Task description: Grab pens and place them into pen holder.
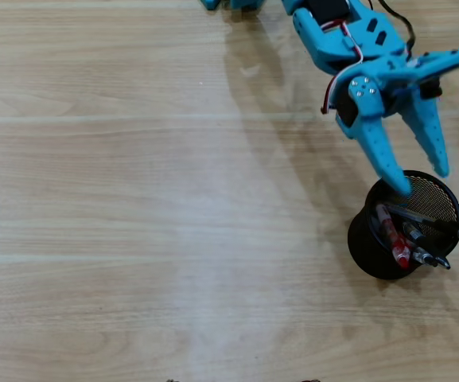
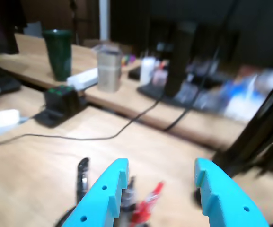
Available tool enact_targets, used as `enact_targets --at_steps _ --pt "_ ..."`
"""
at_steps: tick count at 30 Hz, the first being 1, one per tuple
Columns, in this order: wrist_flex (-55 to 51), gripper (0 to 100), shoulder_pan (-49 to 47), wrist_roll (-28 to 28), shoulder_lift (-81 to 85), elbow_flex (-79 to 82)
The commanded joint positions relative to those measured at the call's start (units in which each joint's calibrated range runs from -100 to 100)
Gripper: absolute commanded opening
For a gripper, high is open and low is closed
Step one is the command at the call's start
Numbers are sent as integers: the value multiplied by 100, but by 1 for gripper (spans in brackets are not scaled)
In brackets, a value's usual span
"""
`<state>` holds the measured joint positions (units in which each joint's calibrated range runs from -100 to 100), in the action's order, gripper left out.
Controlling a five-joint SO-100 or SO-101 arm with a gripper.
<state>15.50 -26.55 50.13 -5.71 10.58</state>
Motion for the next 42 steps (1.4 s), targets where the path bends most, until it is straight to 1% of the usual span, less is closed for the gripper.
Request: enact_targets --at_steps 1,4,6,7,9,12,17,18,22,24,29,32,42 --pt "-1666 16 115 -1762 1848 223" --pt "-4537 17 276 -3079 3521 866" --pt "-6437 17 631 -3732 4570 1599" --pt "-7262 17 865 -3968 5085 2061" --pt "-8345 17 1526 -4177 6091 3111" --pt "-9204 16 2276 -4198 7680 4641" --pt "-9410 16 2349 -4192 10275 6407" --pt "-9505 16 2357 -4182 10571 6724" --pt "-9367 16 2220 -4177 10326 7267" --pt "-9161 16 2107 -4182 10402 7566" --pt "-9058 16 1687 -4192 10529 8209" --pt "-8963 16 1494 -4198 10529 8245" --pt "-8963 16 1518 -4192 10521 8245"
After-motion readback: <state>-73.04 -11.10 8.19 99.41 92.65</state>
